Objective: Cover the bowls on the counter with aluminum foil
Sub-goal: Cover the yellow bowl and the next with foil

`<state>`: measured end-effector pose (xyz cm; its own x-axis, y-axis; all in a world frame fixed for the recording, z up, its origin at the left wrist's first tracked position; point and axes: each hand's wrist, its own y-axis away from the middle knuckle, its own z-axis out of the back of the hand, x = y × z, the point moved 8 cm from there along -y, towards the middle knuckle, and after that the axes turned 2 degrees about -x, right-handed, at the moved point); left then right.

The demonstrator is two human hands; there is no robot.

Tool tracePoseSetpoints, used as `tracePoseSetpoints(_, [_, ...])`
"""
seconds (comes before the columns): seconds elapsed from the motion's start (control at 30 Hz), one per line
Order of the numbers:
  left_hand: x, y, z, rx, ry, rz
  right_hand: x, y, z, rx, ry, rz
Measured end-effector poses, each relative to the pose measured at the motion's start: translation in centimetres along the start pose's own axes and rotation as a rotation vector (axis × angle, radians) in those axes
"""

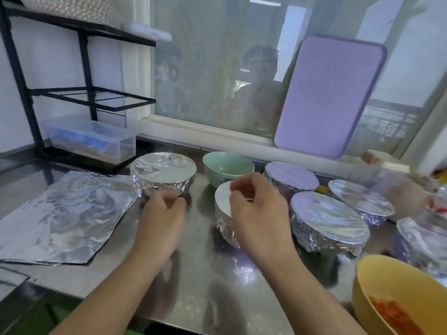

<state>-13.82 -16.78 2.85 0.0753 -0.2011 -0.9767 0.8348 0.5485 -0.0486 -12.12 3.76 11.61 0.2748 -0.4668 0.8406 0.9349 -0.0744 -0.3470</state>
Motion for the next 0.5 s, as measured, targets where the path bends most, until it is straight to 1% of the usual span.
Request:
tracePoseSetpoints(0.03, [-0.7, 0.9, -1.3, 0.052, 0.040, -0.006, -0.3, -1.3, 1.8, -0.075, 0.133, 0.028])
tracePoseSetpoints(0.07, [-1.5, 1.7, -2.5, 0.093, 0.062, -0.015, -0.6, -2.7, 3.1, -0.098, 0.314, 0.047])
tracePoseSetpoints(0.1, [-2.2, 2.4, -3.6, 0.129, 0.056, -0.025, -1.3, -4.3, 3.4, -0.058, 0.538, 0.060])
tracePoseSetpoints(0.13, [-2.6, 3.1, -4.5, 0.161, 0.017, -0.039, -2.1, -5.6, 3.6, 0.012, 0.731, 0.033])
tracePoseSetpoints(0.2, [-3.5, 4.2, -6.2, 0.239, -0.034, -0.092, -4.3, -7.2, 3.7, 0.163, 0.932, -0.085])
tracePoseSetpoints(0.27, [-4.0, 5.3, -7.4, 0.311, -0.049, -0.143, -5.8, -8.3, 3.2, 0.291, 1.021, -0.097])
tracePoseSetpoints(0.3, [-4.1, 5.7, -7.8, 0.341, -0.058, -0.169, -6.3, -8.7, 3.0, 0.314, 1.027, -0.099])
tracePoseSetpoints(0.33, [-4.0, 5.8, -8.1, 0.359, -0.064, -0.205, -6.8, -8.9, 2.8, 0.326, 1.018, -0.108])
tracePoseSetpoints(0.43, [-3.8, 6.0, -7.8, 0.347, -0.102, -0.284, -6.8, -8.6, 2.3, 0.337, 1.005, -0.063])
tracePoseSetpoints(0.5, [-3.8, 6.1, -6.7, 0.343, -0.114, -0.290, -6.0, -7.6, 1.8, 0.356, 0.943, -0.066])
